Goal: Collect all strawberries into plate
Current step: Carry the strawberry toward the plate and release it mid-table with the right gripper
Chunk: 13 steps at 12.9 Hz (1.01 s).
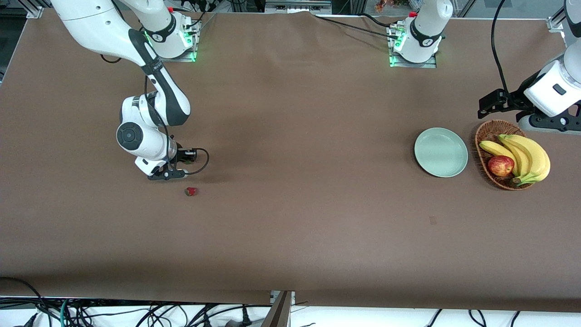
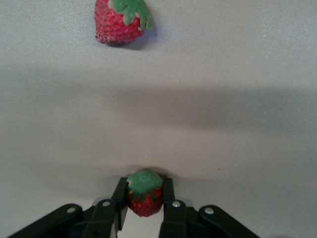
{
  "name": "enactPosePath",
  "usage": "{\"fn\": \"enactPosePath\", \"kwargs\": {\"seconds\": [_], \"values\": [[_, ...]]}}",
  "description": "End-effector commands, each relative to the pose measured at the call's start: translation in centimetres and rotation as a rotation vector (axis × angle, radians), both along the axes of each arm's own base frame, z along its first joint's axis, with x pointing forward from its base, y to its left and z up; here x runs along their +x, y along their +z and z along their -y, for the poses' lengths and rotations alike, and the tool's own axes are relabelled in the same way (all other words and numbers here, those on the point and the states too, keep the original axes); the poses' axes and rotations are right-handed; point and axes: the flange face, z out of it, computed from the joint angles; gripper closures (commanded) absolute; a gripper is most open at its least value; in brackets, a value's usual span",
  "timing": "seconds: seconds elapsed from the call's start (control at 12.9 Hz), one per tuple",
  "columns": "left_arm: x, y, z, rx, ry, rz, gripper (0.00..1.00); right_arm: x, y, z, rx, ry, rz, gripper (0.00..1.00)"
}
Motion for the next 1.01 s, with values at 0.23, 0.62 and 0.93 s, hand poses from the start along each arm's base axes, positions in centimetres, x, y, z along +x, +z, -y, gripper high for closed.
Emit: {"fn": "enactPosePath", "kwargs": {"seconds": [0.23, 0.62, 0.93], "values": [[0.0, 0.1, 0.2, -0.018, 0.004, 0.0, 0.0, 2.3, 6.9, -12.7, 0.055, -0.155, 0.031, 0.97], [0.0, 0.1, 0.2, -0.018, 0.004, 0.0, 0.0, 0.3, 7.5, -33.3, 0.129, -0.408, 0.059, 0.94], [0.0, 0.1, 0.2, -0.021, 0.005, 0.001, 0.0, -5.0, 4.9, -46.2, 0.317, -0.61, 0.1, 0.9]]}}
